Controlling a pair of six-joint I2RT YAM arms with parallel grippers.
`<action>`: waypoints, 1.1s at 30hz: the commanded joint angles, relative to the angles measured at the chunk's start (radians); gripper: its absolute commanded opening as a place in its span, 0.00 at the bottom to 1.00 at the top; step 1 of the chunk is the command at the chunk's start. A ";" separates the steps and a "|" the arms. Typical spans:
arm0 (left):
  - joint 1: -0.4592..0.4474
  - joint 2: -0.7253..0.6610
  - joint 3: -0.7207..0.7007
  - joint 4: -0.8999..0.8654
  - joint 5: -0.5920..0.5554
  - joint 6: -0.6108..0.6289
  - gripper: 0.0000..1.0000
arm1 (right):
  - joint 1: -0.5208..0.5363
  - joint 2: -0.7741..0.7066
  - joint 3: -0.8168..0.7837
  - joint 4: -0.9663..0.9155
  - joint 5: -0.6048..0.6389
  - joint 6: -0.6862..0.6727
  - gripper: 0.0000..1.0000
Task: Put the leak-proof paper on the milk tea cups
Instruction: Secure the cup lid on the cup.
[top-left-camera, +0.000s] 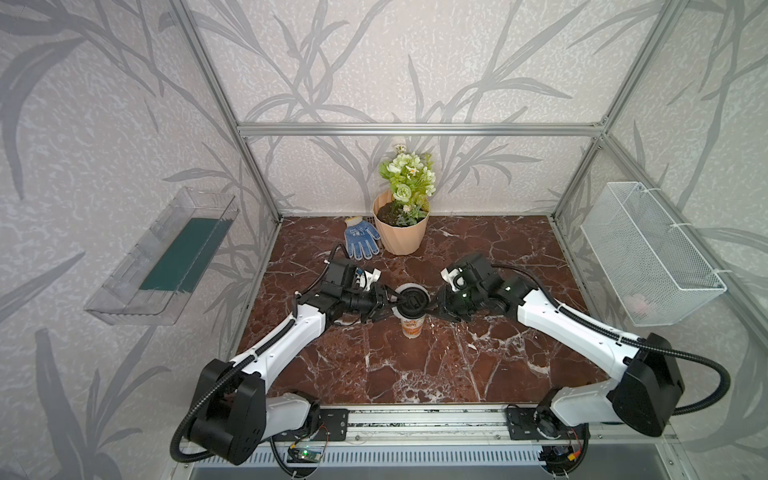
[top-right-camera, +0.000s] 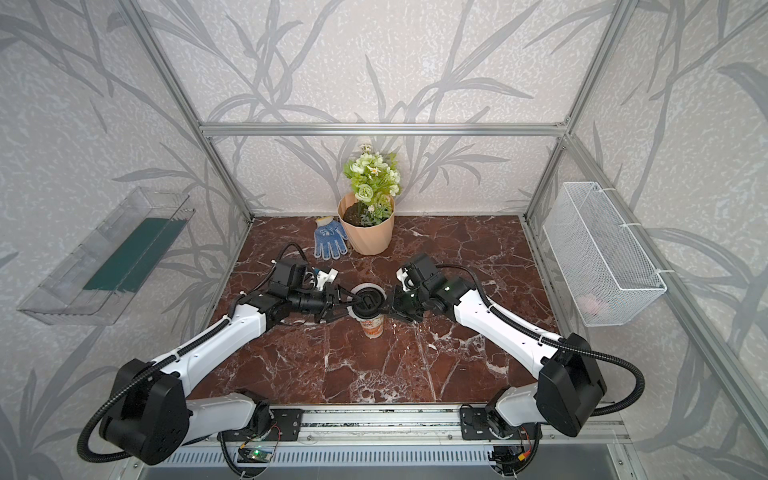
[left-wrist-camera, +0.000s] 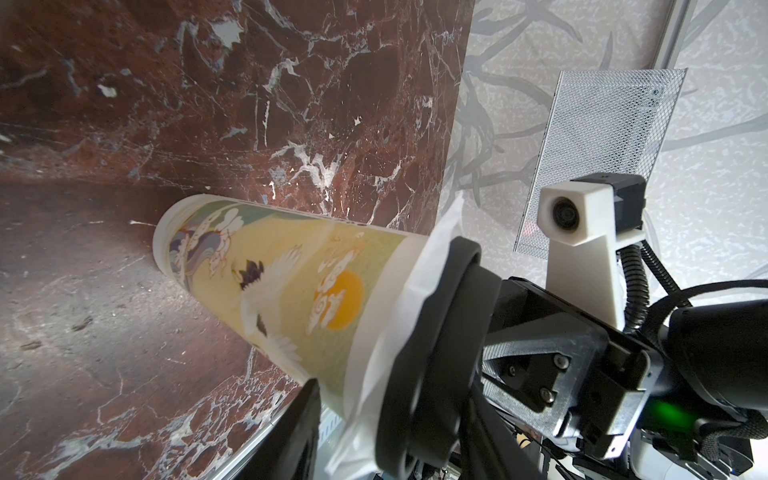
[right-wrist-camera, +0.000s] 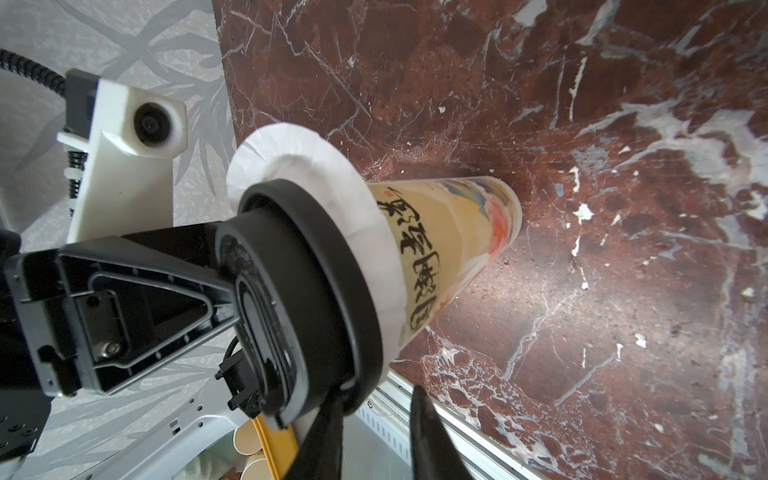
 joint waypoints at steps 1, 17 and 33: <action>-0.002 0.047 -0.021 -0.151 -0.078 0.010 0.50 | -0.002 0.064 -0.057 -0.094 0.083 -0.010 0.28; -0.001 0.058 -0.005 -0.176 -0.081 0.032 0.50 | -0.065 -0.081 0.059 -0.062 0.055 -0.133 0.35; -0.001 0.046 -0.010 -0.174 -0.087 0.028 0.49 | -0.077 0.065 0.126 -0.066 -0.010 -0.180 0.29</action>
